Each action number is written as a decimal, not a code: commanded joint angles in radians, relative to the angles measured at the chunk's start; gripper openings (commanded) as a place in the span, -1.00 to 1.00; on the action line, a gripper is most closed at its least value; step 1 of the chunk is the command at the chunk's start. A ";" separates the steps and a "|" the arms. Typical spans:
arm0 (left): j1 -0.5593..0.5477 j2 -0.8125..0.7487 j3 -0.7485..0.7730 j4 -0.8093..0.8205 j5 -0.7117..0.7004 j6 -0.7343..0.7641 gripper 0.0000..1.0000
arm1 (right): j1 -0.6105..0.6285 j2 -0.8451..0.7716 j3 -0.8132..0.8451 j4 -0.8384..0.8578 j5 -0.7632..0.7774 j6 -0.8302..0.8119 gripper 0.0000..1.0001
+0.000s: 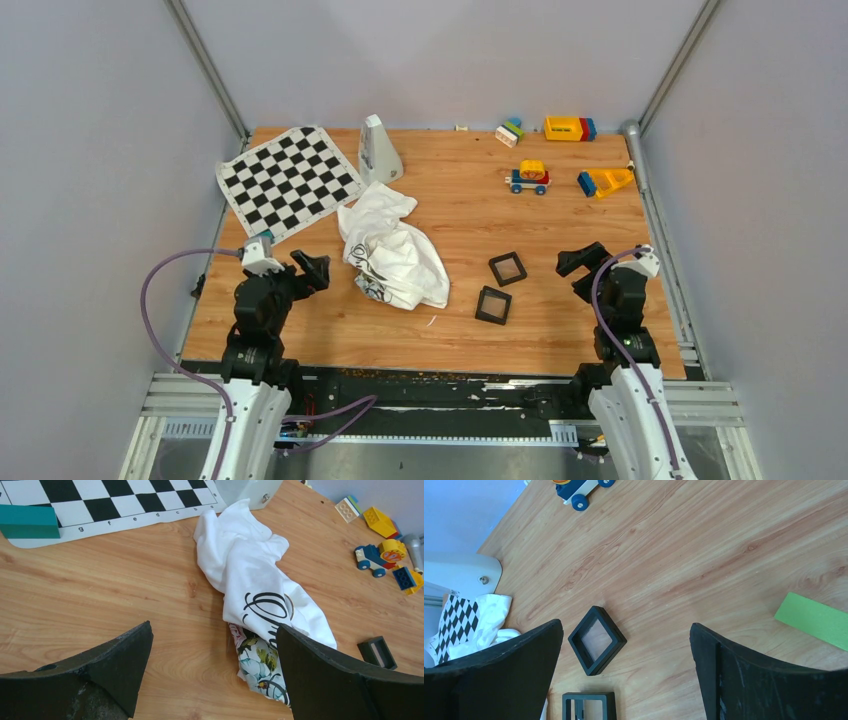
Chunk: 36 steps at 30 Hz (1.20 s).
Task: Remove the brooch from the garment
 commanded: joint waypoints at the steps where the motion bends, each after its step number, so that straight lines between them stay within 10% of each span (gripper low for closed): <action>1: 0.007 -0.026 0.001 -0.007 -0.004 0.001 1.00 | 0.003 0.010 -0.002 0.016 0.012 -0.001 1.00; 18: 0.006 0.190 -0.028 0.234 0.301 0.025 0.84 | 0.055 0.226 -0.006 0.349 -0.592 -0.077 0.82; 36: 0.005 0.456 0.064 0.299 0.320 -0.012 0.65 | 0.684 0.969 0.477 0.322 -0.441 -0.275 0.36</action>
